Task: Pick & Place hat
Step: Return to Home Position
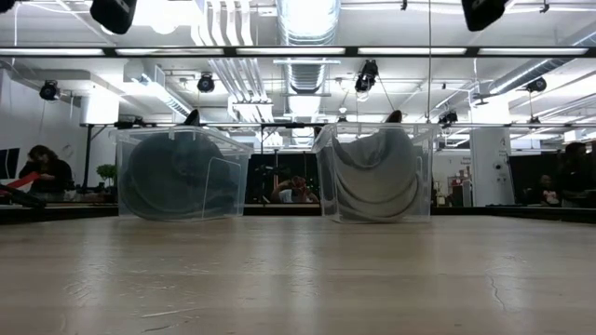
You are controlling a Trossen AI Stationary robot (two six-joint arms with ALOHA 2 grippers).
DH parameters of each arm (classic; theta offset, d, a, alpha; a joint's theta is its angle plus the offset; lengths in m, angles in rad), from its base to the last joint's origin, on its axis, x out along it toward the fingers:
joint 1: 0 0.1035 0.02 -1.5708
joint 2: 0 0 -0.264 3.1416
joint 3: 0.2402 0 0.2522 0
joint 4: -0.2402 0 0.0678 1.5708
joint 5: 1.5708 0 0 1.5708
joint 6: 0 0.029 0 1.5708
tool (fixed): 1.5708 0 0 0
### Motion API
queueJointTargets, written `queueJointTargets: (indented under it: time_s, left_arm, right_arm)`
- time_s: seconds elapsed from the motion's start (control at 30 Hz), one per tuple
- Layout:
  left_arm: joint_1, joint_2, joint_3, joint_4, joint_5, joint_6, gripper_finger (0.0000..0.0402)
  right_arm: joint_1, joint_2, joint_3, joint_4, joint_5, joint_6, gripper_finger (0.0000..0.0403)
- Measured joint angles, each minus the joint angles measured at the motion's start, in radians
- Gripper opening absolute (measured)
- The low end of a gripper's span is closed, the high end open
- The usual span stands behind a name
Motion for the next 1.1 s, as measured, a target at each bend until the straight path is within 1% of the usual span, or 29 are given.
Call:
queueJointTargets:
  time_s: [0.1, 0.23, 0.27, 0.33, 0.6, 0.8, 0.97, 1.1]
  left_arm:
    - [0.000, -0.072, -0.044, 0.034, 0.037, 0.019, 0.0000]
    - [0.002, -0.157, -0.109, 0.042, 0.164, 0.025, 0.0000]
    - [0.004, -0.173, -0.127, 0.053, 0.174, 0.017, 0.0000]
    - [0.009, -0.204, -0.161, 0.071, 0.172, 0.010, 0.0000]
    - [0.013, -0.331, -0.272, 0.106, 0.170, 0.008, 0.0000]
    - [0.015, -0.424, -0.330, 0.107, 0.170, 0.009, 0.0000]
    - [0.015, -0.485, -0.333, 0.054, 0.181, 0.010, 0.0000]
    - [0.015, -0.523, -0.331, -0.033, 0.171, -0.002, 0.0000]
  right_arm:
    - [0.001, -0.048, -0.070, 0.105, -0.011, -0.027, 0.0008]
    - [0.007, -0.098, -0.171, 0.261, -0.125, -0.102, 0.0008]
    - [0.008, -0.111, -0.190, 0.294, -0.139, -0.107, 0.0008]
    - [0.006, -0.133, -0.223, 0.334, -0.137, -0.114, 0.0008]
    - [0.005, -0.218, -0.345, 0.348, -0.123, -0.111, 0.0008]
    - [0.005, -0.277, -0.437, 0.458, -0.123, -0.156, 0.0008]
    - [0.005, -0.320, -0.503, 0.464, -0.124, -0.131, 0.0008]
    - [0.005, -0.375, -0.539, 0.463, -0.126, -0.126, 0.0009]
